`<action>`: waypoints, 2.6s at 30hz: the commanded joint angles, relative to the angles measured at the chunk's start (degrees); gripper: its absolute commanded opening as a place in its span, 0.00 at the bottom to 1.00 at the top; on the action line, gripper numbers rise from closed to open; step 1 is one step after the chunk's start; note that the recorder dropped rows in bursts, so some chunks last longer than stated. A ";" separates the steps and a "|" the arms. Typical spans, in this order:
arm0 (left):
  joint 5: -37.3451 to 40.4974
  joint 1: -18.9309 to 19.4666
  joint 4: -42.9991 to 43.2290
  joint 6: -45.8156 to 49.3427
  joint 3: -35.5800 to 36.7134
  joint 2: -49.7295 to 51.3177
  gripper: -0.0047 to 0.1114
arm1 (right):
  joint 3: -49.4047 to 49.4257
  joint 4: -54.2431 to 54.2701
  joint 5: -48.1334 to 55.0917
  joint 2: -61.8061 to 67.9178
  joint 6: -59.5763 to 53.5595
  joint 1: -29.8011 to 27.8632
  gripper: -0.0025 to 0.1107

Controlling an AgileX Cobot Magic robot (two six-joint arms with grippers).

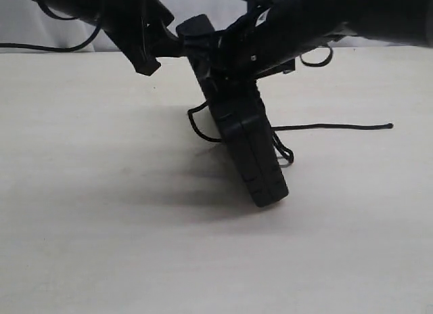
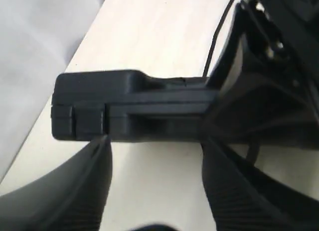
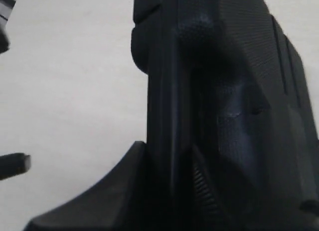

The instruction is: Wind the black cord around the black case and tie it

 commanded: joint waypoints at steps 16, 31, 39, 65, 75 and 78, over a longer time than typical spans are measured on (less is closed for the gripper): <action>3.40 1.62 -0.46 -1.90 -0.06 -0.43 0.49 | -2.77 -3.95 3.46 13.69 -3.30 6.44 0.51; 7.80 1.37 -0.80 -1.90 0.24 0.10 0.49 | -12.75 -23.54 33.39 6.41 3.38 -7.35 0.48; 5.11 -4.86 -2.24 7.74 3.84 3.46 0.49 | -2.19 -17.52 23.20 3.44 1.26 -27.67 0.45; -9.37 -15.30 3.65 7.11 3.95 21.91 0.11 | 6.83 10.33 8.69 10.23 -17.47 -42.02 0.45; -11.91 -14.36 7.41 2.23 3.95 17.30 0.07 | 3.30 11.37 0.73 18.35 -15.48 -42.30 0.45; -10.60 -14.36 7.15 2.23 3.95 15.40 0.07 | -4.38 10.75 5.65 21.91 -14.40 -43.24 0.45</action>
